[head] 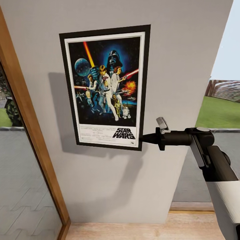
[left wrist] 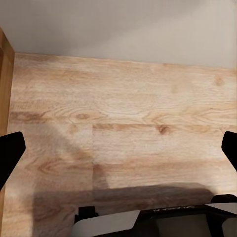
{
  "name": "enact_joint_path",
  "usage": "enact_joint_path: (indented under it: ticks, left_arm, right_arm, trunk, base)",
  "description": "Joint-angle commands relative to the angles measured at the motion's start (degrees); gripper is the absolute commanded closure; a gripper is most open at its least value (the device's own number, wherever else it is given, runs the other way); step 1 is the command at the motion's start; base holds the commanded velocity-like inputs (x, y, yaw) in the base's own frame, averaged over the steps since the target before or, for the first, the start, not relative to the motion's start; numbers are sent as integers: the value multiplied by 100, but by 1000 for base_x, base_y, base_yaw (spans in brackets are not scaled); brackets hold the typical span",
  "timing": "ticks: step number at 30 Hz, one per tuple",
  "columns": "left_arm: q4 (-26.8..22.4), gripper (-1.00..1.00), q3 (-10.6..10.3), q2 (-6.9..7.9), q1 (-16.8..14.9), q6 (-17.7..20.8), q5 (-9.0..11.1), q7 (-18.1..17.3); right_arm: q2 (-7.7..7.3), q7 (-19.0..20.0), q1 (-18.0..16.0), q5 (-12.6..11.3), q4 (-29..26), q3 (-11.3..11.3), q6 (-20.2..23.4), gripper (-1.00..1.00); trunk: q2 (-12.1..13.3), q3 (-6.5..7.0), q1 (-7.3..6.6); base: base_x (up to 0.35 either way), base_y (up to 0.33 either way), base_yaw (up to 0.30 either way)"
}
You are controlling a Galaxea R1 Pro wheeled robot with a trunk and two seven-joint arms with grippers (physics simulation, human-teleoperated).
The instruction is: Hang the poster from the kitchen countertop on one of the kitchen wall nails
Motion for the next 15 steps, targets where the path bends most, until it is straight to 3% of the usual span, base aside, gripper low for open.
enact_joint_path:
  ticks: [1, 15]
  left_arm:
    - [-6, -100, 17, -3, 2, 5, -4, -32]
    - [-6, -100, 17, -3, 1, 5, -4, -32]
  right_arm:
    - [-5, -3, -2, -37, 3, 10, 68, 100]
    - [-5, -3, -2, -37, 10, 10, 70, 100]
  trunk:
    - [-3, -1, 2]
    - [-3, -1, 2]
  base:
    - [13, 0, 0]
    - [106, 0, 0]
